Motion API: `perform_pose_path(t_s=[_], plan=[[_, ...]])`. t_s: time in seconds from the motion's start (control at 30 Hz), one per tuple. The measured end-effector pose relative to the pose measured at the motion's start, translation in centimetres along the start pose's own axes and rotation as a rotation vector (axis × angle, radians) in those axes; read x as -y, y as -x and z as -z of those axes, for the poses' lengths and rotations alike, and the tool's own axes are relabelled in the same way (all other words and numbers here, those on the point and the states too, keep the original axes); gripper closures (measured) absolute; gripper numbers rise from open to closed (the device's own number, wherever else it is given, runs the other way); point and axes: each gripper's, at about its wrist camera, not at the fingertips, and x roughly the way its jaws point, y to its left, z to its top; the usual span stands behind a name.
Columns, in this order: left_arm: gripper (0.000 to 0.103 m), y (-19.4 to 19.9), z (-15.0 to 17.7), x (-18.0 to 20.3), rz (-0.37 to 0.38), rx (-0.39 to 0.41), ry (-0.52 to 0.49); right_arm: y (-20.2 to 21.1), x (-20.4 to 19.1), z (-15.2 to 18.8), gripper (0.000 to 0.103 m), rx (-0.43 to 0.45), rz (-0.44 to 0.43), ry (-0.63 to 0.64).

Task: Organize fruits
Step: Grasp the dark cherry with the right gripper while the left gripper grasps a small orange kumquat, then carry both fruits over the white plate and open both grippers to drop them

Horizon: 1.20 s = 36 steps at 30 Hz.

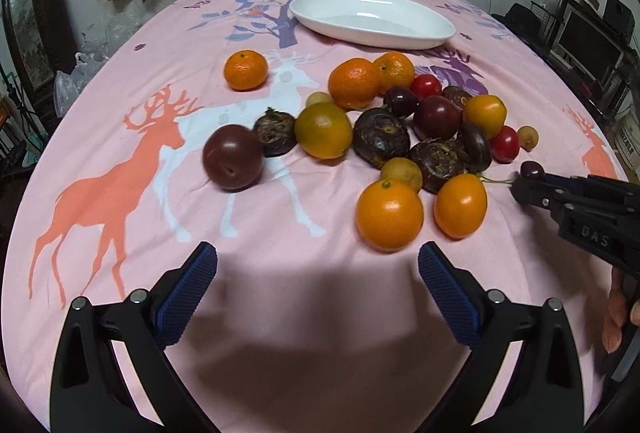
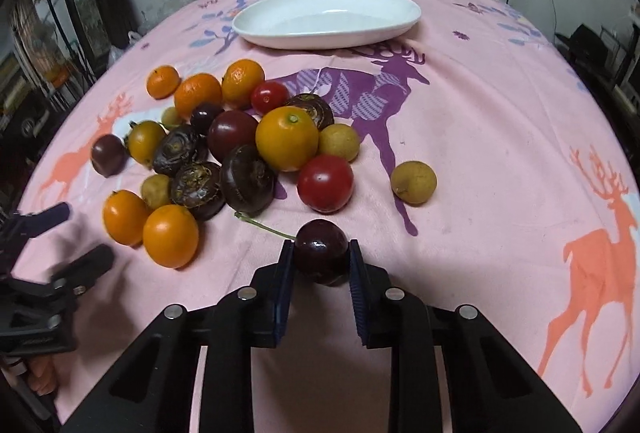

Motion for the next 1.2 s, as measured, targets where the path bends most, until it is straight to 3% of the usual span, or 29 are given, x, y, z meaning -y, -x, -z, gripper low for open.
perform_pose_path(t_s=[0.07,0.13,0.3,0.4,0.5,0.6,0.73,0.87,0.97,1.1,1.2], plan=[[0.01,-0.6,-0.6,0.6,0.003,-0.01,-0.015,0.4,0.4,0.2,0.076,0.006,-0.007,-0.009],[0.022,-1.3,-1.1,1.3,0.015,-0.023,-0.039,0.8,0.6,0.6,0.076,0.01,-0.016,-0.01],[0.065,-2.0,-1.7,2.7,0.071,-0.037,-0.084,1.6,0.8,1.0,0.076,0.02,-0.029,0.004],[0.065,-1.0,-2.2,2.3,0.118,-0.04,-0.076,3.1,0.8,0.5,0.076,0.054,-0.055,0.014],[0.065,0.9,-3.8,1.8,0.143,0.009,-0.09,5.7,0.8,-1.0,0.076,0.135,-0.084,0.032],[0.065,2.0,-7.4,1.4,0.175,0.051,-0.078,7.5,0.8,-4.3,0.076,0.226,-0.078,0.059],[0.065,0.6,-14.3,1.6,0.142,0.12,-0.049,6.3,0.5,-9.5,0.076,0.292,-0.058,0.083],[0.065,-3.7,-19.8,1.9,0.066,0.132,-0.007,0.7,0.9,-14.8,0.076,0.237,-0.025,0.068],[0.065,-8.3,-22.6,2.2,0.011,0.084,0.019,-3.5,1.6,-17.3,0.076,0.159,-0.028,0.027],[0.064,-12.7,-23.5,2.0,0.007,-0.001,0.049,-7.7,2.1,-19.1,0.076,0.082,-0.024,0.013],[0.06,-13.8,-23.5,2.2,-0.003,0.004,0.041,-9.3,1.9,-19.4,0.073,0.055,-0.01,0.02]])
